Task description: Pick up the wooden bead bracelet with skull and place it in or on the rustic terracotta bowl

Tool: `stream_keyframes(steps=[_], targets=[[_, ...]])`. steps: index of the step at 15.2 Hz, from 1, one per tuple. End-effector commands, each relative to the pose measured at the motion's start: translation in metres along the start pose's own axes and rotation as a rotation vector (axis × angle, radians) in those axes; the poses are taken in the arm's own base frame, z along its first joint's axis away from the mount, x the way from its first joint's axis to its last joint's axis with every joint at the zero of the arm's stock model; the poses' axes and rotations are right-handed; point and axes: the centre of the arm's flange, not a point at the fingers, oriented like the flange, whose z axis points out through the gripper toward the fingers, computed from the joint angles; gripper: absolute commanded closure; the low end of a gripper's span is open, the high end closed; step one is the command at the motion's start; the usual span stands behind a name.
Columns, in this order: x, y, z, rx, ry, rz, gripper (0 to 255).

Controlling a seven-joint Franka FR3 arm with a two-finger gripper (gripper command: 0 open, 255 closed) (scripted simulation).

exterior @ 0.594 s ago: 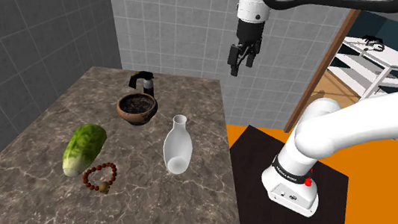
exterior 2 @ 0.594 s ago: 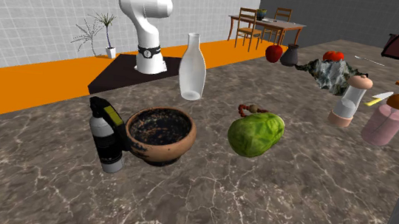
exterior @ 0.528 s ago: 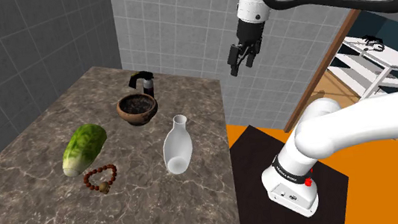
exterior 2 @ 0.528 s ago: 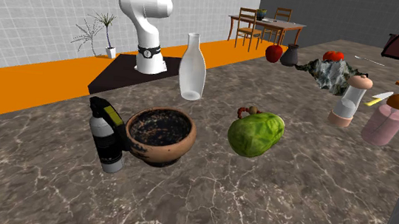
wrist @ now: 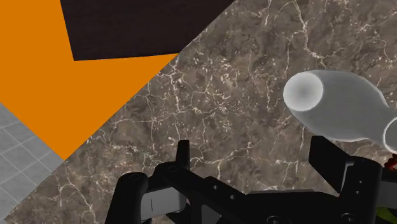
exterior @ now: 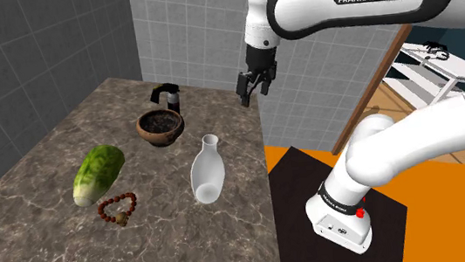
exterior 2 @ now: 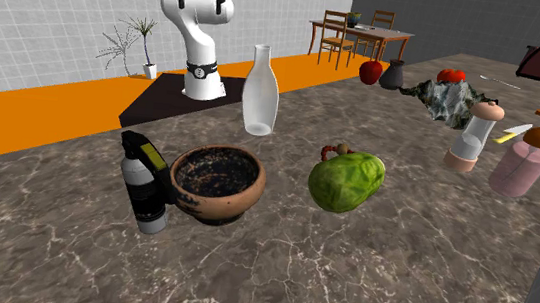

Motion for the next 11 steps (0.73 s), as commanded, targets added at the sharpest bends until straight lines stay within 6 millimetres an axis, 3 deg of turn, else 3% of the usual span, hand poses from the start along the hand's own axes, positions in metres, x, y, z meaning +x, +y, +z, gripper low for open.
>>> stream_keyframes(steps=[1, 11], targets=[[0.010, -0.019, 0.012, 0.003, 0.001, -0.007, 0], [0.063, -0.120, 0.075, 0.014, 0.000, -0.045, 0]])
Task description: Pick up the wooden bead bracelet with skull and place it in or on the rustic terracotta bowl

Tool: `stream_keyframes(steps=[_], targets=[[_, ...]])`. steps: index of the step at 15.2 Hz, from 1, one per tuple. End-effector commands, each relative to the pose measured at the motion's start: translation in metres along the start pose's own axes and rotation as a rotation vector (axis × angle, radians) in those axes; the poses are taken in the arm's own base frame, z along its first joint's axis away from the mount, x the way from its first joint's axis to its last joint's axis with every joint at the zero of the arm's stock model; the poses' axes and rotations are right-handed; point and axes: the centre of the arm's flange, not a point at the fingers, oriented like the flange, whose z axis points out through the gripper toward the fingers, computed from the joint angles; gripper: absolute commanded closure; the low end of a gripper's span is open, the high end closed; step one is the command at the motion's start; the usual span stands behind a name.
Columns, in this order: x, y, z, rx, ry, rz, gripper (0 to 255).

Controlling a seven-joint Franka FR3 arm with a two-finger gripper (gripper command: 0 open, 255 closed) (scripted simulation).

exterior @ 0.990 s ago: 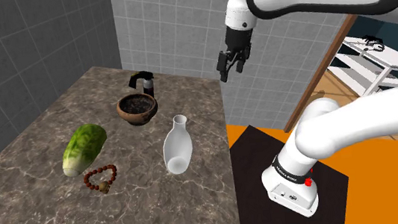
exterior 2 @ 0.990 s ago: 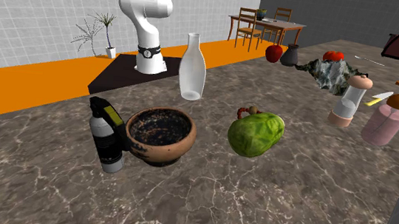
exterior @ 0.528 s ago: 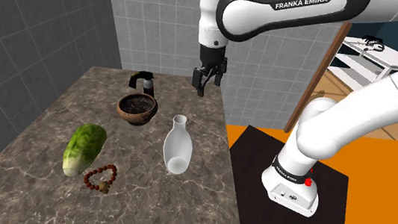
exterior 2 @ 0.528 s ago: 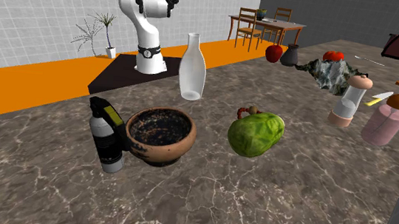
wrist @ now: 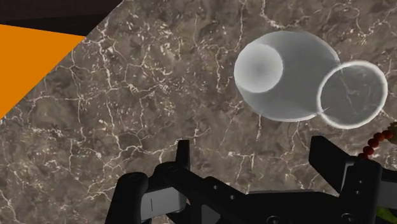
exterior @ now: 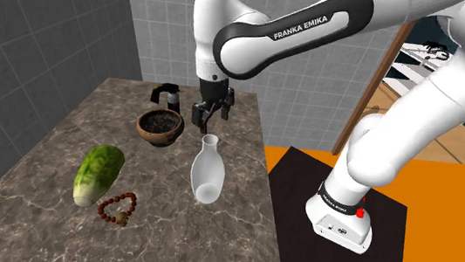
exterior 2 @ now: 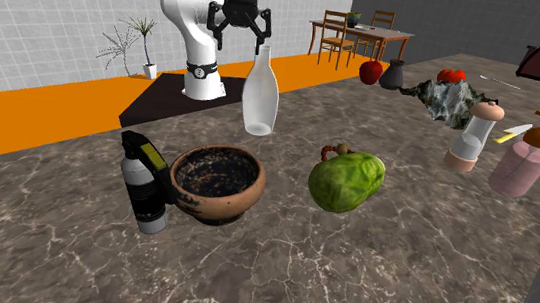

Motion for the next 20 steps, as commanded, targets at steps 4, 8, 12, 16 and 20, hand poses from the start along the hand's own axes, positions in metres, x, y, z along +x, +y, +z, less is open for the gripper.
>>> stream_keyframes(steps=[4, 8, 12, 16, 20], targets=[[0.025, -0.050, 0.032, 0.007, 0.000, -0.019, 0], [0.047, -0.090, 0.057, 0.011, 0.000, -0.034, 0], [0.067, -0.131, 0.082, 0.016, 0.000, -0.049, 0], [0.088, -0.172, 0.107, 0.020, 0.000, -0.064, 0], [0.107, -0.214, 0.132, 0.024, -0.001, -0.080, 0]])
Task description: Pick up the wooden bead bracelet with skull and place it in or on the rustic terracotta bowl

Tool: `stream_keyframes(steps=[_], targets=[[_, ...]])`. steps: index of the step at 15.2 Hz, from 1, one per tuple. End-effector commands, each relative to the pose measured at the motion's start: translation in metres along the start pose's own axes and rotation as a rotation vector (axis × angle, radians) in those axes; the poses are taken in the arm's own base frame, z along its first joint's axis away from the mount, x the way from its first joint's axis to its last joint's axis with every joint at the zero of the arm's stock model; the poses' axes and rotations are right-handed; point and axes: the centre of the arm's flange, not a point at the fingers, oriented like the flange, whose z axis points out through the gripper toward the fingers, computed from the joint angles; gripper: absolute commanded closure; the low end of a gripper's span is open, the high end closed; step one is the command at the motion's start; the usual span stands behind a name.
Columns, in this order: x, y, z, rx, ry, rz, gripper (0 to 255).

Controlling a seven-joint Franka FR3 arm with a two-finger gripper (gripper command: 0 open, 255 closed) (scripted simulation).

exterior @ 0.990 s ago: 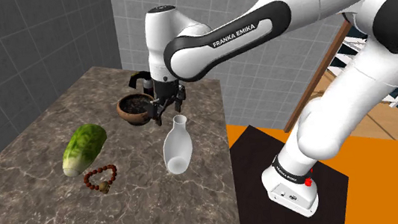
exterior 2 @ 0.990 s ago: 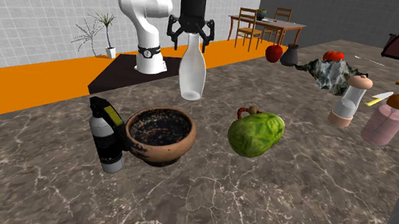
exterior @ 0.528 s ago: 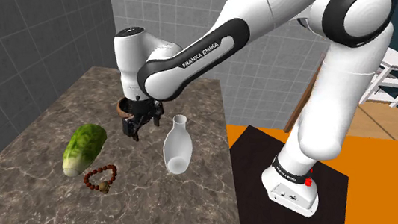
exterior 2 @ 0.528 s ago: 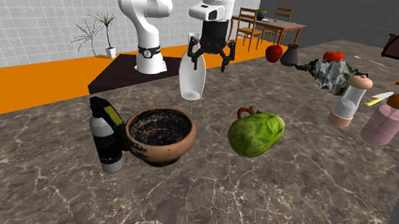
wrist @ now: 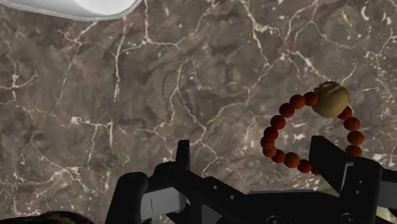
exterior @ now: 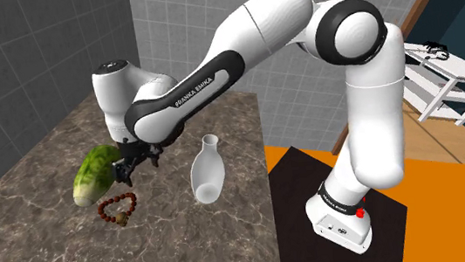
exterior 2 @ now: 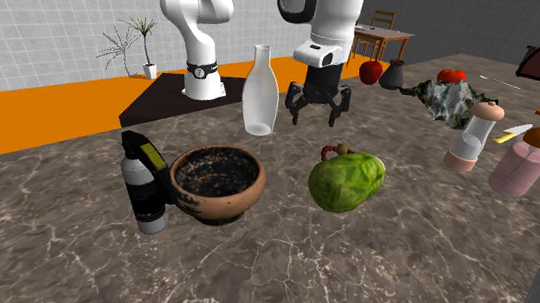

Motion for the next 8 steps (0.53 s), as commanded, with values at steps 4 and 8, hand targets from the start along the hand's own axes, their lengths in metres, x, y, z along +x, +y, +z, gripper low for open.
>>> stream_keyframes(steps=[4, 8], targets=[[0.020, -0.043, 0.026, 0.005, 0.000, -0.016, 0], [0.020, -0.043, 0.047, 0.005, 0.000, -0.016, 0]])
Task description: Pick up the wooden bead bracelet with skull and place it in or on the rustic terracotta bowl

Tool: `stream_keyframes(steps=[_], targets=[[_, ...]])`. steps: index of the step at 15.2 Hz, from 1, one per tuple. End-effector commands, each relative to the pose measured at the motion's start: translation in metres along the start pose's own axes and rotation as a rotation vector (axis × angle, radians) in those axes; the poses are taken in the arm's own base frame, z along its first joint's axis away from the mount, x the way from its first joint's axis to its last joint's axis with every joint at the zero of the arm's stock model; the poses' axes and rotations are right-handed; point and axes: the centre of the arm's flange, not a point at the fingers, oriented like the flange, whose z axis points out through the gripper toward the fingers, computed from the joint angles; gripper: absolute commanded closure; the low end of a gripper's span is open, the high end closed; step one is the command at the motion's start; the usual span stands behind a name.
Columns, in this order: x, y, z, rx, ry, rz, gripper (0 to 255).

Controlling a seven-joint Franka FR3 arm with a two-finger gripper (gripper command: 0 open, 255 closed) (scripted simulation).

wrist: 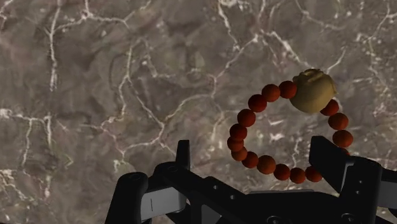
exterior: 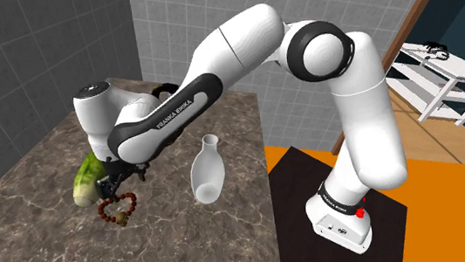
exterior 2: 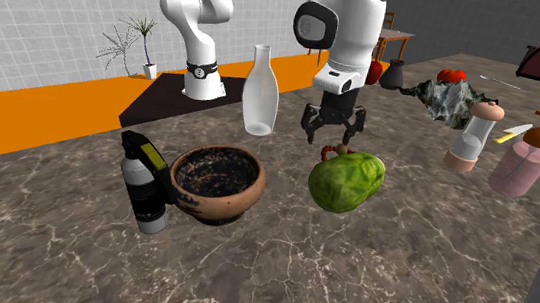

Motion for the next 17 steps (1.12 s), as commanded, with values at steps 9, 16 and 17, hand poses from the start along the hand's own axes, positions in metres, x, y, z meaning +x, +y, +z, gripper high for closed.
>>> stream_keyframes(steps=[9, 16, 17], targets=[[0.000, -0.001, 0.024, 0.000, 0.000, 0.000, 0], [0.000, -0.001, 0.024, 0.000, 0.000, 0.000, 255], [0.000, -0.001, 0.024, 0.000, 0.000, 0.000, 255]])
